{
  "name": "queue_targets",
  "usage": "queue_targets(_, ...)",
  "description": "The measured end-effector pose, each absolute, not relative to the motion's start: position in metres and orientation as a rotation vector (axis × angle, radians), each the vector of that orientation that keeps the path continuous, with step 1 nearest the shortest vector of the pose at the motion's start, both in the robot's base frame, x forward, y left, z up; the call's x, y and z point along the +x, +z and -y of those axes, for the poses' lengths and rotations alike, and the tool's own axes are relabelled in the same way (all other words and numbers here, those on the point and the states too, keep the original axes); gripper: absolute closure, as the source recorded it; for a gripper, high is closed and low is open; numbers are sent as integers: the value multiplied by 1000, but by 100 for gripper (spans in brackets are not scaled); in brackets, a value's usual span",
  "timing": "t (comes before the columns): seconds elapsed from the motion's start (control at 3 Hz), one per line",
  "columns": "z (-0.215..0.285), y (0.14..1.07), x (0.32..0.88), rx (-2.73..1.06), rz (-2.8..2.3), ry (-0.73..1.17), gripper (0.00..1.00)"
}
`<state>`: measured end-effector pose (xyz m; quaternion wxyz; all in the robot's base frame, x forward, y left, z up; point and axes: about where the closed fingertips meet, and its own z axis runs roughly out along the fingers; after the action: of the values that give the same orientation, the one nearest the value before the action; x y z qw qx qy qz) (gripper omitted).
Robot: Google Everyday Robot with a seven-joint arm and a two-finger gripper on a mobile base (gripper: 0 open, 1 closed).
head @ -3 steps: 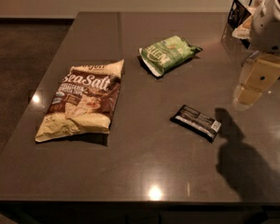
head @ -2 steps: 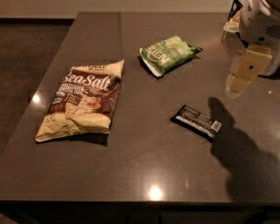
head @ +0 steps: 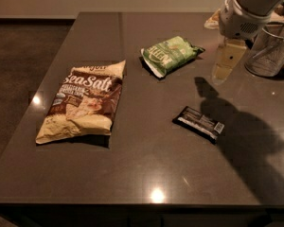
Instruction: Move green jalapeno chip bag near brown chip bag
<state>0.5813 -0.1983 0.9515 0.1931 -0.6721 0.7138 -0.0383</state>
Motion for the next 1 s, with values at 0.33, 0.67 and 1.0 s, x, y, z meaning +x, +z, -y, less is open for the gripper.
queue_targets(0.33,186,928,626,-1949,-1919,-89,0)
queue_targets(0.67,169,903,679,-2014,-1843,-103,0)
queue_targets(1.0,162,882,704,-2073,-1823,-126,0)
